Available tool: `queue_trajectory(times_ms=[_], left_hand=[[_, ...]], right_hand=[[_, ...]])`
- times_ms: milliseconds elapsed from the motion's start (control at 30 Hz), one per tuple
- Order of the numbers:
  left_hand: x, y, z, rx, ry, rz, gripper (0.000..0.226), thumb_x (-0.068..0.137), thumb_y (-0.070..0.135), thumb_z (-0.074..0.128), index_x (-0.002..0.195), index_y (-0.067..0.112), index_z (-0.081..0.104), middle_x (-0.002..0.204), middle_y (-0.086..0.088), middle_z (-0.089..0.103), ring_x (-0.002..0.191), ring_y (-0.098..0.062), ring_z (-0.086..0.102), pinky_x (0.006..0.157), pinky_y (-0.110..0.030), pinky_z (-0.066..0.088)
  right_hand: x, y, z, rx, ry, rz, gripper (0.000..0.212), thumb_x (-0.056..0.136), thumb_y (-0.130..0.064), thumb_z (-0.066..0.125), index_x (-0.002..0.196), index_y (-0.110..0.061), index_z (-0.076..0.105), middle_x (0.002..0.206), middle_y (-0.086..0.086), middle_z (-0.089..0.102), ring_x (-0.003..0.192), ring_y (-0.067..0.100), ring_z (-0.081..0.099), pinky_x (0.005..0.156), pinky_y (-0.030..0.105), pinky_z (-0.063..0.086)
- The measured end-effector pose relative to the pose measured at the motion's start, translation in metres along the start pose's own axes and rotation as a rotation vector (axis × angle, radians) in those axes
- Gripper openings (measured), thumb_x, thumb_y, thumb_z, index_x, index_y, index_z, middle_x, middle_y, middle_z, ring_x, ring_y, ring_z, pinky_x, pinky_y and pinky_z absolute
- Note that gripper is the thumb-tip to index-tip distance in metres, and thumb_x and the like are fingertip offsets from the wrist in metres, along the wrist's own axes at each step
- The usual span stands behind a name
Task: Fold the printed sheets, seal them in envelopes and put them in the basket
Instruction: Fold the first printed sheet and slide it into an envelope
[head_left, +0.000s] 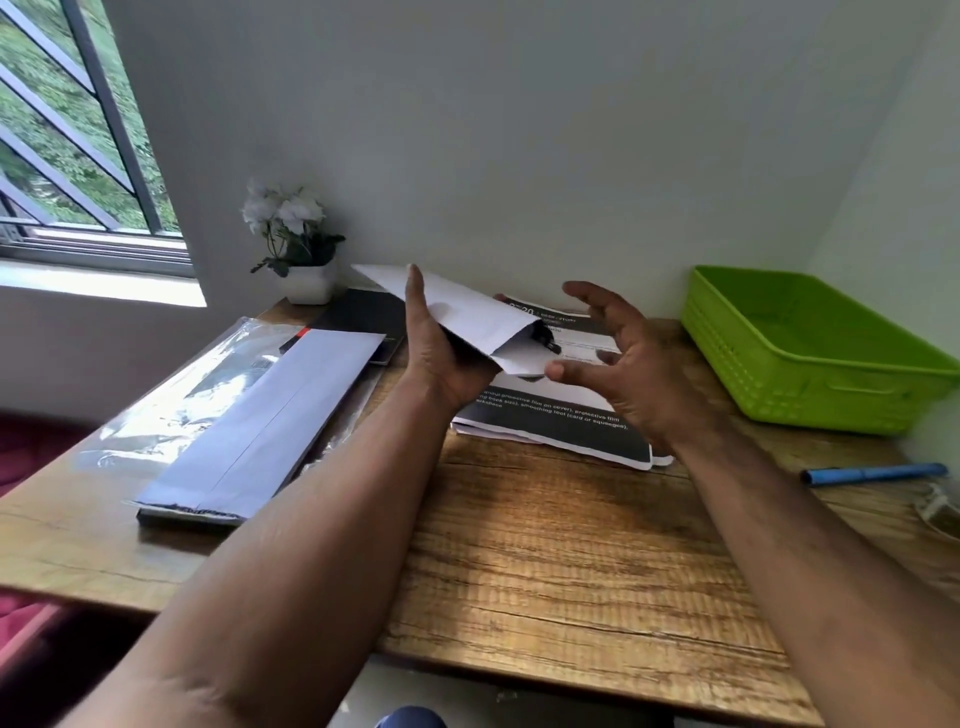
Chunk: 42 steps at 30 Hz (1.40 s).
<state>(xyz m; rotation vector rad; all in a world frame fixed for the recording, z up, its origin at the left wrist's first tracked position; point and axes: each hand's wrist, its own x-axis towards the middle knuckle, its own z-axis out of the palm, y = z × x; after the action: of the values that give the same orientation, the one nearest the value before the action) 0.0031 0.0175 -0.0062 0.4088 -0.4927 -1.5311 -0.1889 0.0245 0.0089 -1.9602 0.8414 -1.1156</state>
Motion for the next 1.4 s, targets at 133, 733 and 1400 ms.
queue_trajectory(times_ms=[133,733,1400], left_hand=[[-0.001,-0.010,0.008,0.075,-0.045,-0.116,0.104,0.071,0.087,0.042,0.130,0.002,0.050,0.112,-0.021,0.057,0.103,-0.038,0.058,0.099,-0.051,0.043],[-0.015,0.017,0.021,1.847,-0.195,-0.140,0.015,0.082,0.018,0.075,0.094,0.009,0.074,0.091,-0.009,0.074,0.079,-0.018,0.066,0.074,-0.031,0.055],[-0.013,0.007,0.017,1.947,-0.355,-0.249,0.013,0.080,0.008,0.075,0.087,0.018,0.073,0.088,0.002,0.074,0.084,-0.011,0.069,0.088,-0.029,0.054]], right_hand=[[0.003,0.004,0.012,-0.291,0.161,-0.331,0.063,0.071,-0.024,0.081,0.128,-0.025,0.055,0.134,-0.006,0.050,0.126,0.006,0.044,0.106,0.020,0.037],[-0.002,0.012,-0.003,-0.635,-0.450,0.181,0.068,0.068,-0.051,0.077,0.130,-0.034,0.055,0.138,-0.013,0.052,0.129,0.008,0.044,0.094,0.020,0.032],[-0.001,0.021,0.011,-0.489,-0.318,0.036,0.013,0.075,-0.021,0.077,0.088,-0.019,0.076,0.098,-0.006,0.068,0.091,0.006,0.060,0.086,0.026,0.047]])
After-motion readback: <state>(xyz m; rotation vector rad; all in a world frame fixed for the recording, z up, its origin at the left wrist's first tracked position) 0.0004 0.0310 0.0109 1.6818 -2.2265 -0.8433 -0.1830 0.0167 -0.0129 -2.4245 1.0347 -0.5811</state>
